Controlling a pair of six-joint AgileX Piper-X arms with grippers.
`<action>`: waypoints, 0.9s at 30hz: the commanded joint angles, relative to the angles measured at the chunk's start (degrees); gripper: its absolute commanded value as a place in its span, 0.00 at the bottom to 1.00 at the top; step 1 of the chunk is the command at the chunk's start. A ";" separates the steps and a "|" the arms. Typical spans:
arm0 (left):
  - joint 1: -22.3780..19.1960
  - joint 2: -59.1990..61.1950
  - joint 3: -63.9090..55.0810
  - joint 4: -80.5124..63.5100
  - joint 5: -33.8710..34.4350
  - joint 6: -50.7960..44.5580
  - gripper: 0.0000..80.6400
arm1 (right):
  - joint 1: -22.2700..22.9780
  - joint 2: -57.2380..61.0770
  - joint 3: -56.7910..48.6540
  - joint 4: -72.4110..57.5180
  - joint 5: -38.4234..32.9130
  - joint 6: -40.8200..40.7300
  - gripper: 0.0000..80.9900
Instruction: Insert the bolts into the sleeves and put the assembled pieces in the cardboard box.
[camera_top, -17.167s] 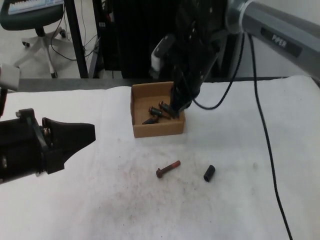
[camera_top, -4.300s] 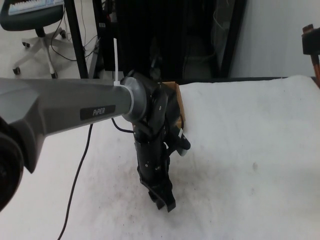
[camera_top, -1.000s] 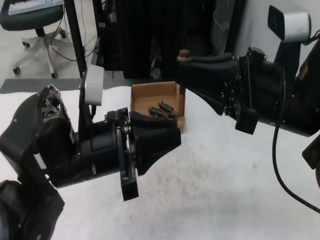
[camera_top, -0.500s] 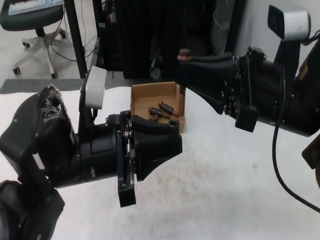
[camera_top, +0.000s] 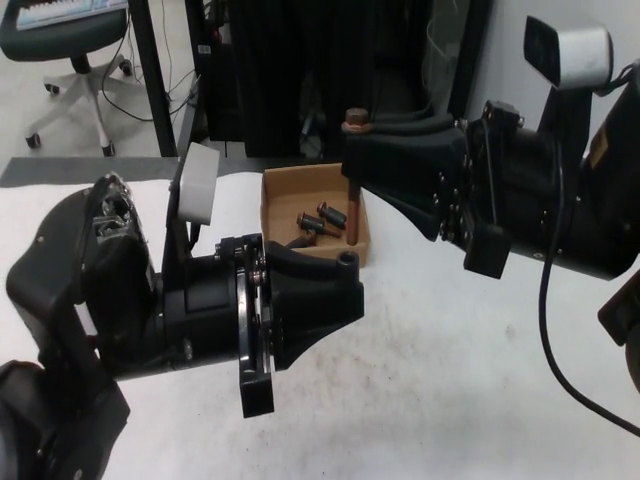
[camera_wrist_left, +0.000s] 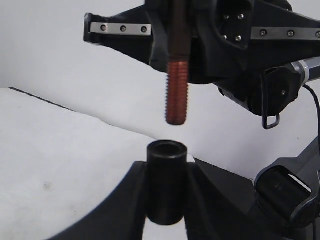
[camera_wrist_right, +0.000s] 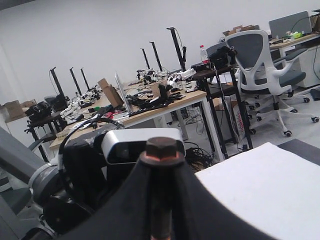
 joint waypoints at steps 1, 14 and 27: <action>0.17 -0.70 -0.09 -0.60 0.18 0.38 0.00 | 0.07 -0.61 -0.35 -0.22 -0.70 -0.10 0.01; 0.17 -0.70 -0.09 -1.50 0.18 0.38 0.00 | 0.07 -0.61 -0.35 1.98 -0.90 -0.31 0.01; 0.17 -0.70 -0.09 -1.91 0.18 -0.02 0.00 | 0.07 -0.61 -0.35 8.78 -0.90 -4.15 0.01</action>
